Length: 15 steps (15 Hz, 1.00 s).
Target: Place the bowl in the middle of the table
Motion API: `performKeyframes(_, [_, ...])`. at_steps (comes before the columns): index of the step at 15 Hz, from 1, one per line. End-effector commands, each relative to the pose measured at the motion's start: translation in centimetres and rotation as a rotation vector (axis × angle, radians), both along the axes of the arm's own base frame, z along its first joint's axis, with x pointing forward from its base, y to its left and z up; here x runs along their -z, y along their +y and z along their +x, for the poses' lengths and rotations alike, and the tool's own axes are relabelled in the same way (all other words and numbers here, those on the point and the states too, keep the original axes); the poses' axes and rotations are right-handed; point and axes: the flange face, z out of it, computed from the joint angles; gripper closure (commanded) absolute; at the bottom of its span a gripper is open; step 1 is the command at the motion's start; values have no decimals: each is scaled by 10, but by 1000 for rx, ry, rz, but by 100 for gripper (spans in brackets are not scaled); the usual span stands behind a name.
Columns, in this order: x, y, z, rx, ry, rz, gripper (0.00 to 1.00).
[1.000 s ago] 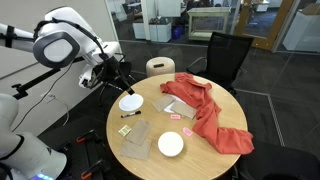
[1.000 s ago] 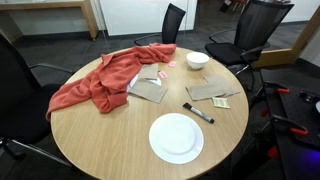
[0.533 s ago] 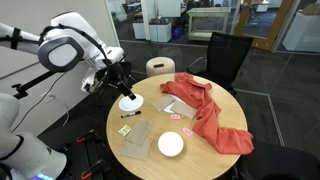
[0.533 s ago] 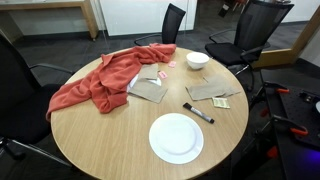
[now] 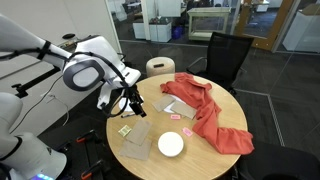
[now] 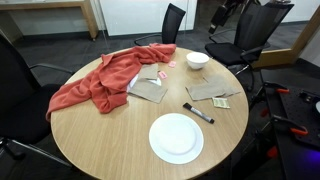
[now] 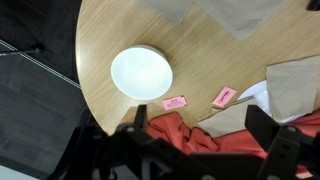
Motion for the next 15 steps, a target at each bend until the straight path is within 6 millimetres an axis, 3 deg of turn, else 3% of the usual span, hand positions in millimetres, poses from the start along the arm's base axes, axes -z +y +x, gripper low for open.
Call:
performKeyframes(1, [29, -19, 24, 45, 3, 2, 0])
performKeyframes(7, [75, -57, 42, 79, 100, -35, 0])
performKeyframes(8, [65, -49, 29, 63, 89, -17, 0])
performKeyframes(11, [78, -61, 36, 67, 112, -26, 0])
performKeyframes(15, [78, -58, 40, 59, 110, -27, 0])
